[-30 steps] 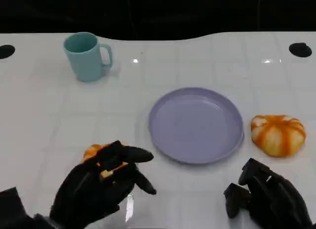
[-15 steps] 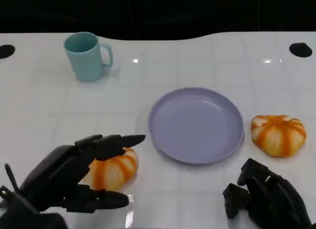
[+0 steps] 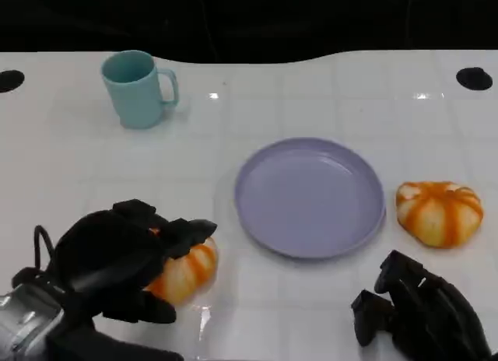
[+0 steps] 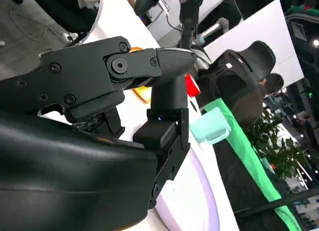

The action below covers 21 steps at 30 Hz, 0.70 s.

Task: Grasp the bread from the table and place it into the plate.

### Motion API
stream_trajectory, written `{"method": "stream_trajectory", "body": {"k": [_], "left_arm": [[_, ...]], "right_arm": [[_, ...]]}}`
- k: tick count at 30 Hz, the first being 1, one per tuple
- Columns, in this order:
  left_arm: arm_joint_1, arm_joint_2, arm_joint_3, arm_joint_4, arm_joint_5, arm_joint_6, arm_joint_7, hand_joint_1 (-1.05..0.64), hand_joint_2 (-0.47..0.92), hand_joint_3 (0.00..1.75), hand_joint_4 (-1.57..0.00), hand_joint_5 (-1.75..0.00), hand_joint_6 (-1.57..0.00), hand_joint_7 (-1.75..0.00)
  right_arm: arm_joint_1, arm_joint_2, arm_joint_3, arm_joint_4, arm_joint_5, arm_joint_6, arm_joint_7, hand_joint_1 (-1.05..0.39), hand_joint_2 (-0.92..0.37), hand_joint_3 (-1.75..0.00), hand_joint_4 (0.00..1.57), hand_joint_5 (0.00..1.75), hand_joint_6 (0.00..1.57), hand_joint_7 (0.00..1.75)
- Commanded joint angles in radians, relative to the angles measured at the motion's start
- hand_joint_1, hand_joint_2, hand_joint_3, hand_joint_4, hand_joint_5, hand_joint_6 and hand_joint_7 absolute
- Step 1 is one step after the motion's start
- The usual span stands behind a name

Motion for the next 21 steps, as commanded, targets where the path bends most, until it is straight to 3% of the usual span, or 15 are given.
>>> {"method": "stream_trajectory", "body": {"k": [1,18,21], "left_arm": [[-0.047,0.021,-0.057,0.062,0.053,0.07,0.005,-0.64,0.89,0.01,-0.43,-0.31,-0.4,0.0],[-0.197,0.017,-0.222,0.36,0.042,0.17,0.044,-0.62,0.92,0.01,-0.44,-0.2,-0.38,0.0],[-0.221,0.017,-0.246,0.416,0.024,0.169,0.053,-0.54,0.92,0.0,-0.45,-0.2,-0.39,0.0]], "right_arm": [[0.014,-0.009,0.0,-0.025,0.007,0.003,-0.011,-0.55,-0.92,-0.21,0.77,1.66,0.68,1.4],[0.026,-0.01,0.009,-0.048,0.014,-0.001,-0.01,-0.56,-0.92,-0.24,0.77,1.68,0.68,1.4],[0.026,-0.01,0.009,-0.045,0.014,-0.007,-0.008,-0.55,-0.92,-0.24,0.77,1.68,0.68,1.41]]}}
